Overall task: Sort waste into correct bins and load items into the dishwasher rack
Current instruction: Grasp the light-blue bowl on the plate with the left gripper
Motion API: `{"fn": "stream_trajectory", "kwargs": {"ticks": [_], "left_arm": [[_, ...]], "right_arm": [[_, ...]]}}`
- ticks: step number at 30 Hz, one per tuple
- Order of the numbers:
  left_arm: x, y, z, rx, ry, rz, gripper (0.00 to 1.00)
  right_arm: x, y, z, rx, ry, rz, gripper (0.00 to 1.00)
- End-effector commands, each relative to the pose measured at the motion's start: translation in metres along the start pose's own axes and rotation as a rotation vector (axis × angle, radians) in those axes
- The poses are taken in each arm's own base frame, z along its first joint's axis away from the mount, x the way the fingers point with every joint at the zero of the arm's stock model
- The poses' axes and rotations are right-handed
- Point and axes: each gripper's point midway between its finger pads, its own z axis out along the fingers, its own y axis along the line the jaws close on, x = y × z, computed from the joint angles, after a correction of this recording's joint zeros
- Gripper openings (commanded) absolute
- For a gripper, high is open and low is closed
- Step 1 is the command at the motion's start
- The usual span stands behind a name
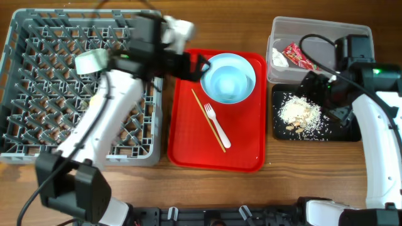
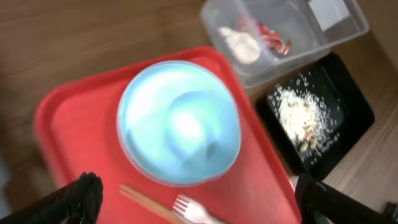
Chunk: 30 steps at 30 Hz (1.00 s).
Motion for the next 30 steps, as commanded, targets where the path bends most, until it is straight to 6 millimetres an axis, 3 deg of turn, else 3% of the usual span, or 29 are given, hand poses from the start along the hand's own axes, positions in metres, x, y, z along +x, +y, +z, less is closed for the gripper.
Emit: {"fn": "stream_trajectory", "kwargs": {"ticks": [1,5,9,11,14,19,22,24,30], "left_arm": [[0.004,-0.022,0.04,-0.058,0.013,0.088,1.0],[0.018,-0.039,0.079,-0.081,0.046,0.147,1.0],[0.047,-0.05,0.114,-0.063,0.126,0.174,1.0],[0.061,-0.05,0.128,-0.061,0.166,0.176,0.99],[0.084,-0.035,0.149,-0.123,0.229,0.178,0.94],[0.101,-0.013,0.155,-0.219,0.286,0.178,0.75],[0.103,-0.012,0.154,-0.224,0.293,0.177,0.61],[0.106,-0.012,0.153,-0.227,0.308,0.175,0.45],[0.11,-0.011,0.152,-0.229,0.326,0.172,0.26]], "right_arm": [[-0.007,-0.011,-0.005,0.023,-0.025,0.062,1.0],[-0.007,-0.011,-0.005,0.023,-0.026,0.059,1.0],[-0.007,-0.011,-0.005,0.023,-0.025,0.058,1.0],[-0.007,-0.011,-0.005,0.023,-0.024,0.058,1.0],[-0.007,-0.011,-0.005,0.023,-0.024,0.057,1.0],[-0.006,-0.011,-0.005,0.025,-0.022,0.034,1.0],[-0.007,-0.011,-0.005,0.025,-0.022,0.035,1.0],[-0.007,-0.011,-0.005,0.024,-0.023,0.035,1.0],[-0.006,-0.011,-0.005,0.025,-0.022,0.035,1.0]]}}
